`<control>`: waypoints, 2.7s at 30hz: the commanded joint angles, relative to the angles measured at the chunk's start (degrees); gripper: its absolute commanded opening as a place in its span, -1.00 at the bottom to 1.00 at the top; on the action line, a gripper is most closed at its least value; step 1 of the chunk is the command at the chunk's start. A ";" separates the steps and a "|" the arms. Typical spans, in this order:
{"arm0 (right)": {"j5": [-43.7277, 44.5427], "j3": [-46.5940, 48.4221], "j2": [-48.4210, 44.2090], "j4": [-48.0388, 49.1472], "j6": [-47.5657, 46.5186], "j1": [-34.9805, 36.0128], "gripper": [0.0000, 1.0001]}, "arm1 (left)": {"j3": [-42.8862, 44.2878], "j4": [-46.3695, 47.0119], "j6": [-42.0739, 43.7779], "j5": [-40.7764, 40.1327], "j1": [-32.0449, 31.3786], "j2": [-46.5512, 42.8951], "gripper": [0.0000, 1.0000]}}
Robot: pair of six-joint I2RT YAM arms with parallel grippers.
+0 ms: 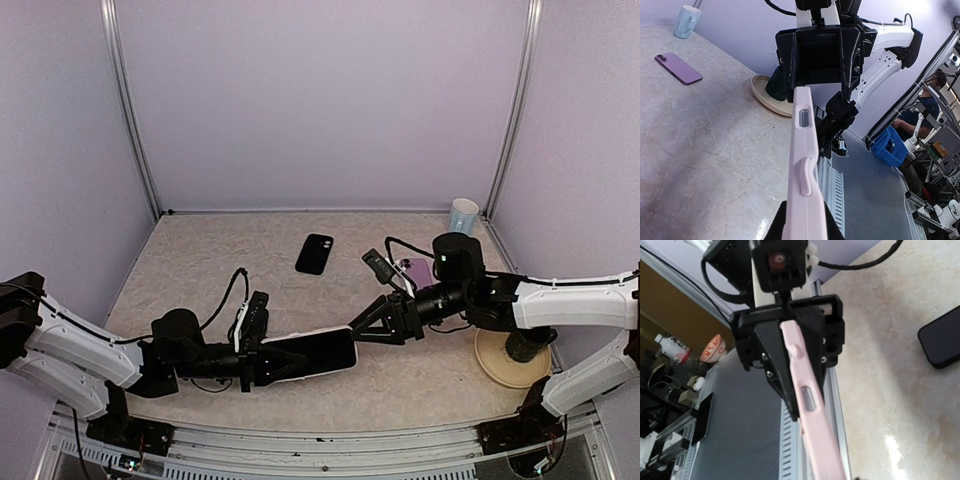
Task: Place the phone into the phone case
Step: Press the phone case onto the phone.
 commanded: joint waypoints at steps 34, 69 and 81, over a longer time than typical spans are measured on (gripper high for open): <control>12.39 5.57 0.34 -12.74 -22.22 12.90 0.13 | 7.73 -20.84 16.36 -2.24 -5.56 -8.12 -1.00; 55.28 9.18 5.46 -12.93 -44.46 33.23 -1.00 | 9.83 -23.40 14.86 -2.55 -6.09 -4.40 -1.00; 54.31 7.78 1.01 -10.71 -41.28 34.12 -0.95 | 9.15 -23.70 15.49 -2.40 -6.25 -5.32 -0.96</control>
